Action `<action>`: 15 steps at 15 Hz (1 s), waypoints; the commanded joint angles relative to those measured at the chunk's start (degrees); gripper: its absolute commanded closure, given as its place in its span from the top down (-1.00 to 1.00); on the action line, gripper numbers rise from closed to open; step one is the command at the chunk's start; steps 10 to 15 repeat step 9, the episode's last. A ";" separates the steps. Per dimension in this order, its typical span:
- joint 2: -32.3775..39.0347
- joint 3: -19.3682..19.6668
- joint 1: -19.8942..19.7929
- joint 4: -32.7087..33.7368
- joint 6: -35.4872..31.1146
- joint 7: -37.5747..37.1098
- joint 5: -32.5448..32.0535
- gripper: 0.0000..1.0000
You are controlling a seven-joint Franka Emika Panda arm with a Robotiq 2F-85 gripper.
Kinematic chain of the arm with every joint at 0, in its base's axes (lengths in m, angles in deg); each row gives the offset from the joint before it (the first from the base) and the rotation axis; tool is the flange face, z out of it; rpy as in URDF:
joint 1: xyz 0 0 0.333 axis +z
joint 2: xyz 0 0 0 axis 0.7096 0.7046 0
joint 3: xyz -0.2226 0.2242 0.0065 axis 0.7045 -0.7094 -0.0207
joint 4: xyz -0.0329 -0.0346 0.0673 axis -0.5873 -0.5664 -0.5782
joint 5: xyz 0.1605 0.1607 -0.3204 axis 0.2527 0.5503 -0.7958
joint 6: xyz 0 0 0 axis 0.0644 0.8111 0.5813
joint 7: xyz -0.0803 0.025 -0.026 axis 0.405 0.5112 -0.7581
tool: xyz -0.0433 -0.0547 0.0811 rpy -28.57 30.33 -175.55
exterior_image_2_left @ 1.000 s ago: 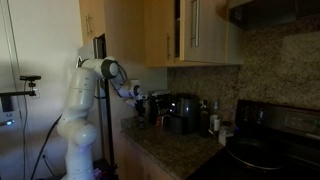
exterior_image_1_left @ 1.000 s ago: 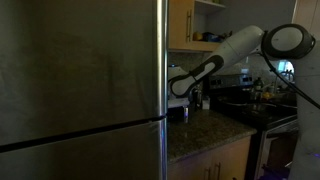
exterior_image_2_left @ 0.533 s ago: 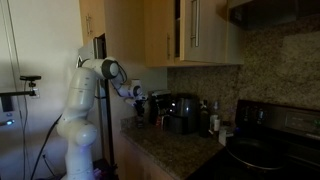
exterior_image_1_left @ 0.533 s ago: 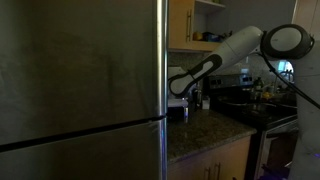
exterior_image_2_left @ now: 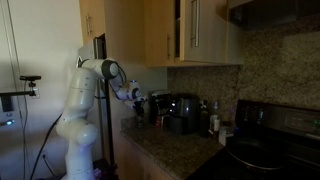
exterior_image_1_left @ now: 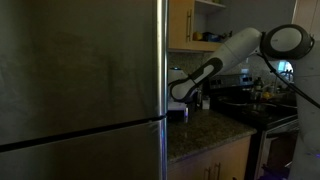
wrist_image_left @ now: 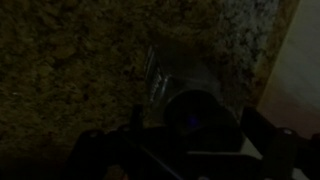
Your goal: Move the container to the left side of the counter
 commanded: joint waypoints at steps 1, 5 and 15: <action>-3.54 0.69 0.28 -3.38 -6.62 0.80 3.17 1.00; -13.36 3.58 -0.10 -7.40 -0.71 -1.11 -3.15 1.00; -15.63 2.07 -3.40 -6.71 1.95 0.53 -5.50 1.00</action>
